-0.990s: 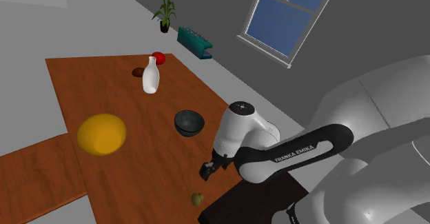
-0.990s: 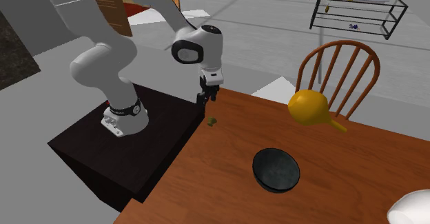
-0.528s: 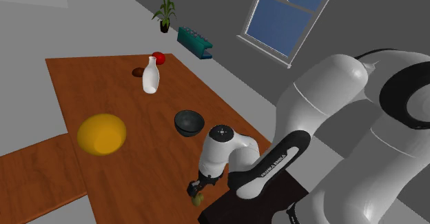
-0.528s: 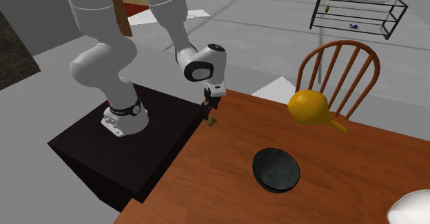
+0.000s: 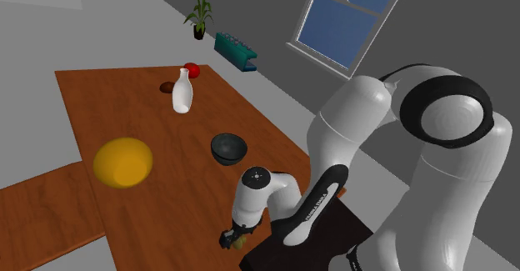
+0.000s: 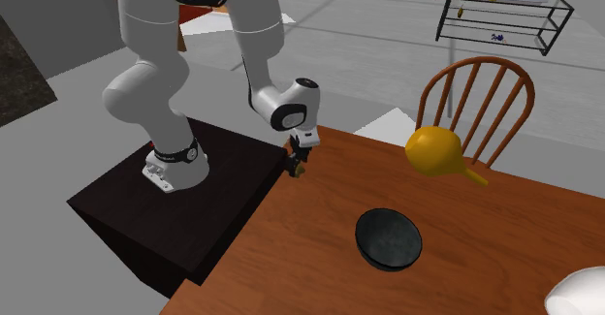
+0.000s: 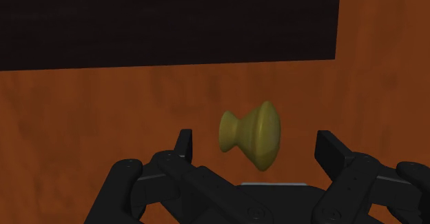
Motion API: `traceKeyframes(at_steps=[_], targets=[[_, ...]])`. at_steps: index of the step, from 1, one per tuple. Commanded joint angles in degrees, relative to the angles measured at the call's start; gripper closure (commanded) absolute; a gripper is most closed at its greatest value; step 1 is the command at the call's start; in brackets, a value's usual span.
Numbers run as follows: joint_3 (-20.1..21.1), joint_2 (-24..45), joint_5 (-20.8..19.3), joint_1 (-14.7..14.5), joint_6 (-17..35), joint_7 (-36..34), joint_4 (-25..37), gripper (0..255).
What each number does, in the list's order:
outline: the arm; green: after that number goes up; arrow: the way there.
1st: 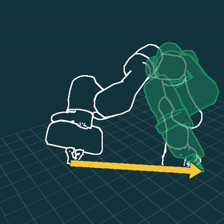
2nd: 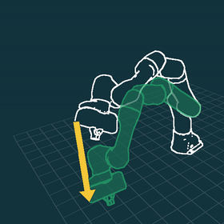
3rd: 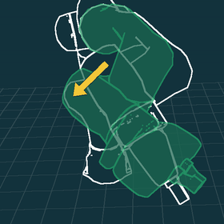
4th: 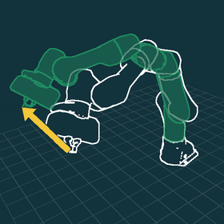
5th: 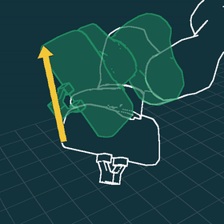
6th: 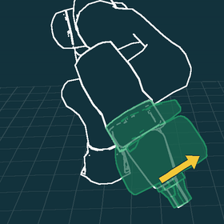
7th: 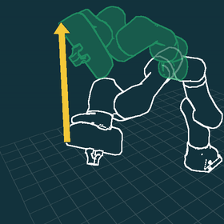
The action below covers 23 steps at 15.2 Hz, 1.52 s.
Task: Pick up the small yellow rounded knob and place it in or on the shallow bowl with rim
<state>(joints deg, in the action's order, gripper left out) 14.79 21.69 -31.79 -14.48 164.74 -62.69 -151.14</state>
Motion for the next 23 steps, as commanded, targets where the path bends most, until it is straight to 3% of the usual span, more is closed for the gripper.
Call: traceKeyframes(at_steps=[1, 9, 10, 19, 23], targets=[[-2.94, 2.55, -2.84, -2.13, 2.00, -2.14, 0.72, 0], [-2.98, 2.53, -2.74, -2.19, 2.01, -2.07, 0.71, 0], [-2.98, 2.53, -2.74, -2.19, 2.01, -2.07, 0.71, 255], [-2.98, 2.53, -2.74, -2.19, 2.01, -2.07, 0.71, 255], [1.32, -1.61, 1.13, 1.34, -0.65, 1.14, -0.95, 255]])
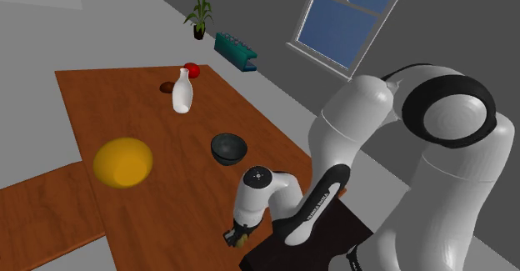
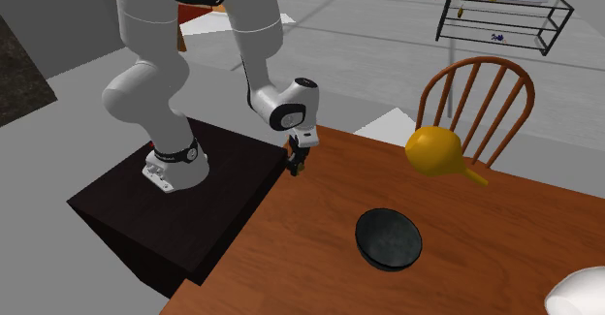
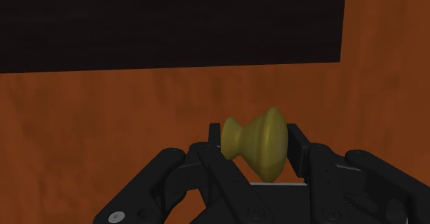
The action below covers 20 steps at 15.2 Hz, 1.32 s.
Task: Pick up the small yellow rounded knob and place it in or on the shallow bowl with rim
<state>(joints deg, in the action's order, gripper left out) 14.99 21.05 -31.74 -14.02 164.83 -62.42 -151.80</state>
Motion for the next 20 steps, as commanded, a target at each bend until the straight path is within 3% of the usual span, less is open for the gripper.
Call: traceKeyframes(at_steps=[1, 11, 20], targets=[[2.24, -2.02, 2.21, 1.75, -1.40, 1.77, -0.68, 255], [12.57, -13.04, 16.87, 8.77, -8.35, 12.78, -3.65, 255], [16.08, -23.42, 30.42, 9.34, -16.12, 22.65, -4.40, 255]])
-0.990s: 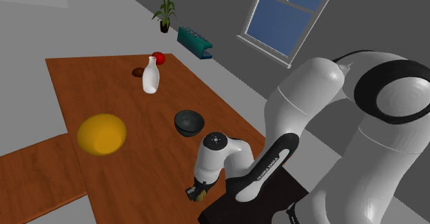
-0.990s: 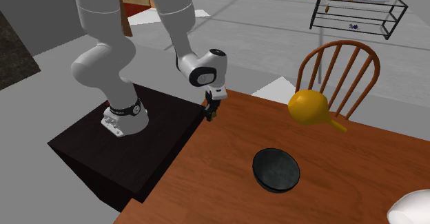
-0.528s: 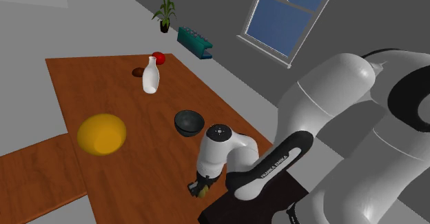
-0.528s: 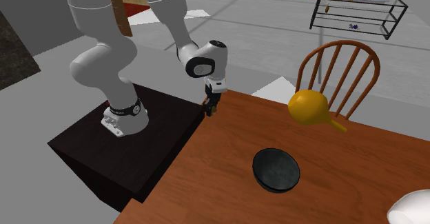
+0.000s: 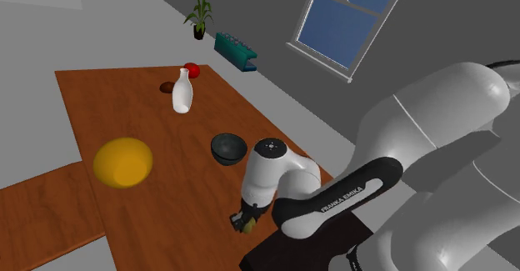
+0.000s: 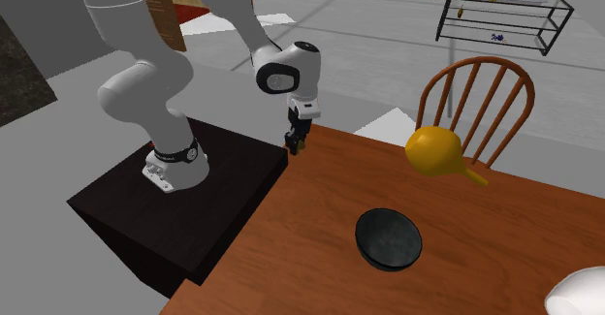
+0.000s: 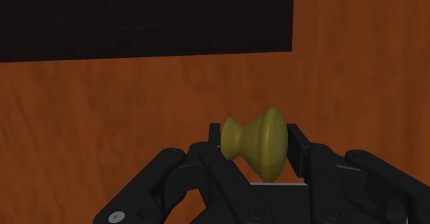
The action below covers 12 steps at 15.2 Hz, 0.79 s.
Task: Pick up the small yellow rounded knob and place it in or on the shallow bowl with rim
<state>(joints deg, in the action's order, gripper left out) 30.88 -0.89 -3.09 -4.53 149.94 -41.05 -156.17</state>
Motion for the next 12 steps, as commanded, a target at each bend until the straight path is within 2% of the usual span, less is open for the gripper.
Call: traceKeyframes(at_steps=[1, 8, 9, 12], targets=[[0.20, -2.57, 2.89, -0.36, -2.20, 2.12, 0.00, 255], [-0.67, -9.60, 8.45, -2.01, -9.21, 6.36, 0.74, 255], [-0.73, -9.77, 8.55, -2.08, -9.41, 6.44, 0.77, 255], [-2.80, -5.91, 4.43, 1.32, -9.44, 8.23, 4.36, 255]])
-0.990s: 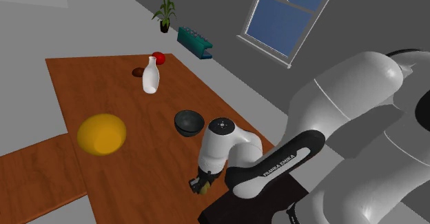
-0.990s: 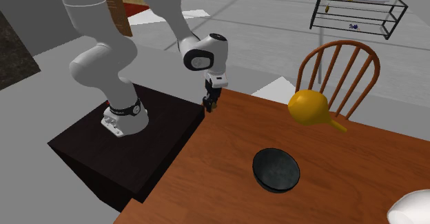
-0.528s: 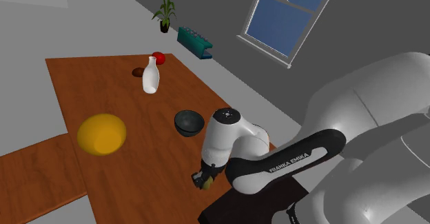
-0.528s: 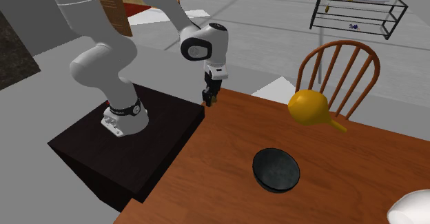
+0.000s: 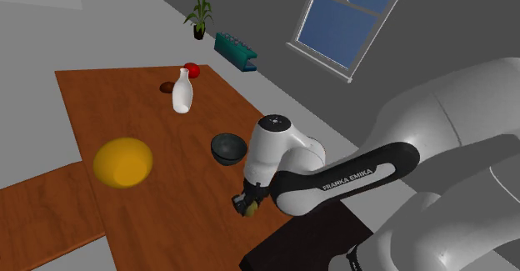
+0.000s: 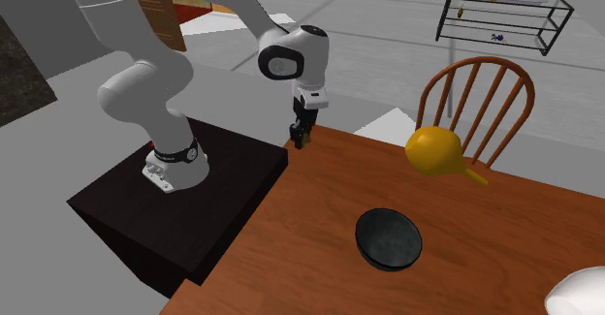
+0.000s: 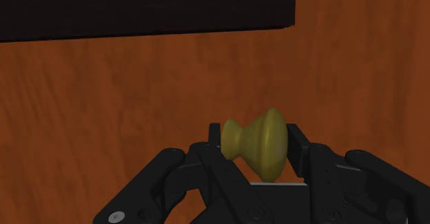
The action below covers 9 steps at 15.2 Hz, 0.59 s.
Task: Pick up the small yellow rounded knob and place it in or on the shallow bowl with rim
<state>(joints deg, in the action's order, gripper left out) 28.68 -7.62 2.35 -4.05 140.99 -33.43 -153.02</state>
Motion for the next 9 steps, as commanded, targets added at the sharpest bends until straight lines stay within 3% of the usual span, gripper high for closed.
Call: traceKeyframes(at_steps=[1, 9], targets=[[-1.28, 2.15, -2.31, 1.84, -0.60, 1.14, 2.54, 255], [-6.50, 13.29, -10.64, 7.38, -3.08, 5.26, 15.37, 255]])
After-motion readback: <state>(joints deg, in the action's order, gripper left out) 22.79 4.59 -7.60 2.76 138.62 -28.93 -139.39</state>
